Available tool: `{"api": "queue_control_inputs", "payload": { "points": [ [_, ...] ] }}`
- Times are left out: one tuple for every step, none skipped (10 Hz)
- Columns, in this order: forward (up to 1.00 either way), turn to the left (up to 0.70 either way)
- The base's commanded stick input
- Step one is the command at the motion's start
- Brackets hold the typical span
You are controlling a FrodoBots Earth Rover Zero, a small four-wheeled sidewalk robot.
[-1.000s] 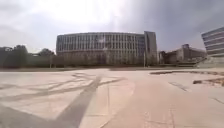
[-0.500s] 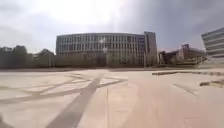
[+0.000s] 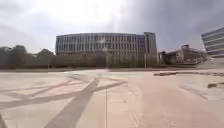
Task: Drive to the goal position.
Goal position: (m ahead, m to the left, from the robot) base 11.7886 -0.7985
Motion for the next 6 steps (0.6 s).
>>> {"api": "queue_control_inputs", "payload": {
  "points": [
    [0.70,0.15],
    [0.70,0.35],
    [0.70,0.26],
    [0.70,0.00],
    [0.70,0.00],
    [0.70,0.00]
  ]
}}
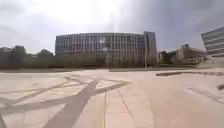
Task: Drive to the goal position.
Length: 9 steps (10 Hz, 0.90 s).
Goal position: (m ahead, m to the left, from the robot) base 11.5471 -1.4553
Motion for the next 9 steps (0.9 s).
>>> {"api": "queue_control_inputs", "payload": {
  "points": [
    [0.70,0.00],
    [0.70,0.00],
    [0.70,0.00],
    [0.70,0.00],
    [0.70,0.00],
    [0.70,0.00],
    [0.70,0.00],
    [0.70,0.34],
    [0.70,0.35]
  ]
}}
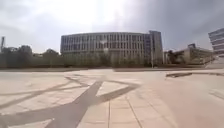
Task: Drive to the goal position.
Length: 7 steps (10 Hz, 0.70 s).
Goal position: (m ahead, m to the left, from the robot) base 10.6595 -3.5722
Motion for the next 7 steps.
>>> {"api": "queue_control_inputs", "payload": {
  "points": [
    [0.70,0.35],
    [0.70,0.35],
    [0.70,0.27],
    [0.70,0.00],
    [0.70,0.00],
    [0.70,0.00],
    [0.70,0.00]
  ]
}}
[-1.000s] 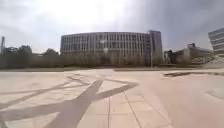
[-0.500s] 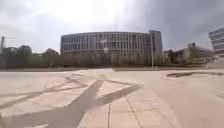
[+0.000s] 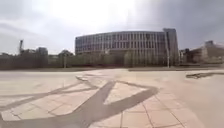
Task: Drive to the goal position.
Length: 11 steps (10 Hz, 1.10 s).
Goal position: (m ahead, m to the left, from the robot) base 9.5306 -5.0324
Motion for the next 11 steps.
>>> {"api": "queue_control_inputs", "payload": {
  "points": [
    [0.70,0.00],
    [0.70,0.00],
    [0.70,0.00],
    [0.70,0.00],
    [0.70,0.00],
    [0.70,0.00],
    [0.70,0.00],
    [0.70,0.00],
    [0.70,0.00],
    [0.70,0.00],
    [0.70,0.00]
  ]
}}
